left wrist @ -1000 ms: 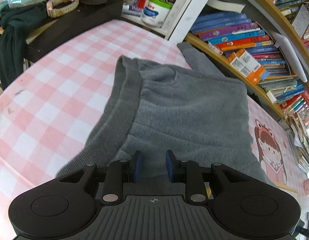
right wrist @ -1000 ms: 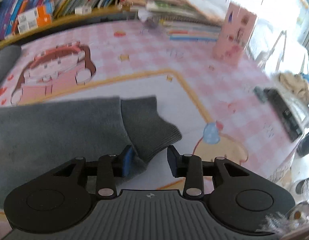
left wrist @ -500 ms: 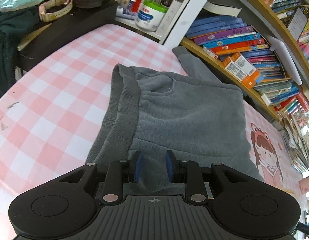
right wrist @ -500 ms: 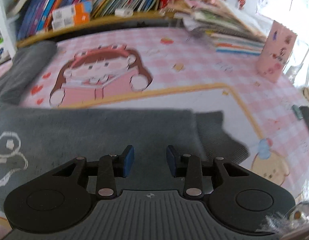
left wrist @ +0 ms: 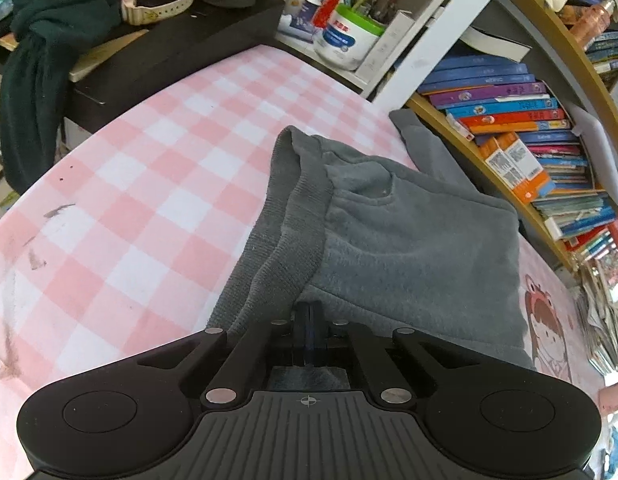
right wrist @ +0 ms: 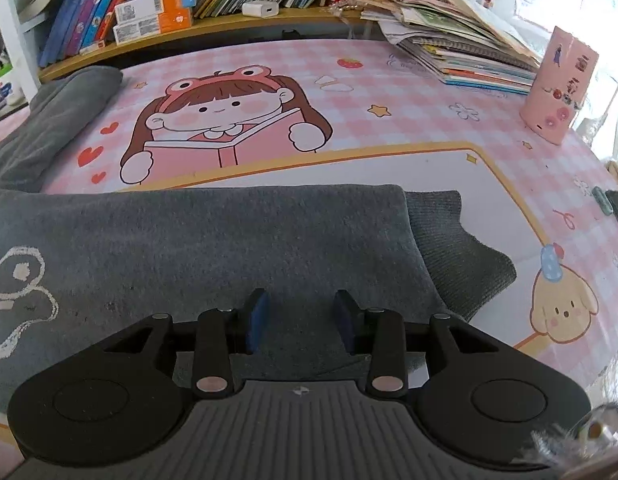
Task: Fold clothes
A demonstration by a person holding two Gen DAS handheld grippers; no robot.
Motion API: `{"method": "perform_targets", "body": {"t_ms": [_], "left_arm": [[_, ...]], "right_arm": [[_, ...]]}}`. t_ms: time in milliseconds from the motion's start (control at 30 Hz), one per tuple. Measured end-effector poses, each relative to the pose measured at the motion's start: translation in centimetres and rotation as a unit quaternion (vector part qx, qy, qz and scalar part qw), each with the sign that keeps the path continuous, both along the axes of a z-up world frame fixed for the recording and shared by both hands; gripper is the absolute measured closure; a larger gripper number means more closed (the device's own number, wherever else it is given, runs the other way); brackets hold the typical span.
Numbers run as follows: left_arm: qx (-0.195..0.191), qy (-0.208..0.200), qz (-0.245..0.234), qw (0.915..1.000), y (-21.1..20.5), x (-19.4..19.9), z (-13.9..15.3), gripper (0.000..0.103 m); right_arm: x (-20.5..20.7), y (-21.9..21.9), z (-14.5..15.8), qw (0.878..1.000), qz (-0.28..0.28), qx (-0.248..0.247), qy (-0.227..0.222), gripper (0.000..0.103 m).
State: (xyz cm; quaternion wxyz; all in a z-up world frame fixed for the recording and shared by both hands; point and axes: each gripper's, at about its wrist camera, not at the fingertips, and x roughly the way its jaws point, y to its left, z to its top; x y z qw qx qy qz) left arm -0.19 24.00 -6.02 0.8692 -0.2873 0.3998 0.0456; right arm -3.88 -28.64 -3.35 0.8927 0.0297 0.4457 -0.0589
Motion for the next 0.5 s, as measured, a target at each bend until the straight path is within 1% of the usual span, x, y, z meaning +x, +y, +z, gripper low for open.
{"method": "perform_targets", "body": {"t_ms": [133, 267, 400, 500], "left_arm": [[-0.013, -0.004, -0.011, 0.9999, 0.5, -0.1, 0.0, 0.100], [-0.005, -0.019, -0.026, 0.9995, 0.2, -0.9, 1.0, 0.100], [0.007, -0.041, -0.046, 0.9981, -0.4, -1.9, 2.1, 0.099], [0.012, -0.048, -0.054, 0.9973, -1.2, -2.6, 2.5, 0.093]], "right_arm": [[0.0, 0.4, 0.0, 1.000, -0.005, -0.006, -0.002, 0.067], [-0.3, 1.1, 0.4, 1.000, -0.011, -0.004, 0.000, 0.067], [-0.9, 2.5, 1.1, 1.000, 0.006, 0.008, -0.008, 0.065], [-0.5, 3.4, 1.6, 0.999, 0.026, 0.016, -0.012, 0.061]]}}
